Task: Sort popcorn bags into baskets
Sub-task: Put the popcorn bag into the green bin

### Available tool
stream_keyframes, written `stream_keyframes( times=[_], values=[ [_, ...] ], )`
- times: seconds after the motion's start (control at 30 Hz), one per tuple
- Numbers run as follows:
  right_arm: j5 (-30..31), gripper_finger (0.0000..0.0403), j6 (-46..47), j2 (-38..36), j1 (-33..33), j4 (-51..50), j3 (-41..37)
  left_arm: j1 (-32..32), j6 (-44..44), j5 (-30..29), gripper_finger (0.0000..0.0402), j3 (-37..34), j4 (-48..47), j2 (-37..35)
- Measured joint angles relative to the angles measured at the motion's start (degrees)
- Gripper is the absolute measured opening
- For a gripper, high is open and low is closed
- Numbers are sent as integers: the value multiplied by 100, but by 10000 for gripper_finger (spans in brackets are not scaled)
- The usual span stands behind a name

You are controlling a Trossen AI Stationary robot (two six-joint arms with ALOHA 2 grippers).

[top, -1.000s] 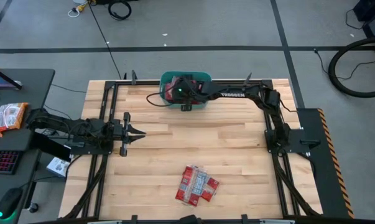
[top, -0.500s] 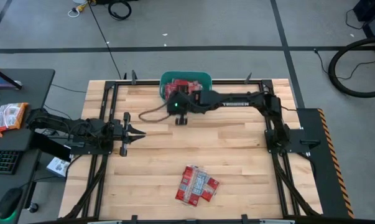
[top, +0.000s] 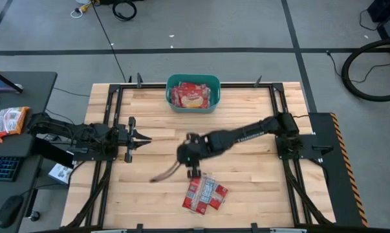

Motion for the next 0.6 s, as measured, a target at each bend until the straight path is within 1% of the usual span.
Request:
stream_keyframes(
  times=[0.1,0.23,0.47,0.6],
  values=[
    [-410,147,811,0,144,-165,-202,0,-4,0,48,0,0,-1],
    [-1220,167,1609,6,134,-262,-580,0,-46,0,48,0,0,0],
    [-2203,208,2278,11,-58,-499,-1152,-1,-109,0,48,2,-53,0],
    [-3061,229,2501,1,-180,-152,-1517,-2,-107,0,48,2,-98,0]
  ],
)
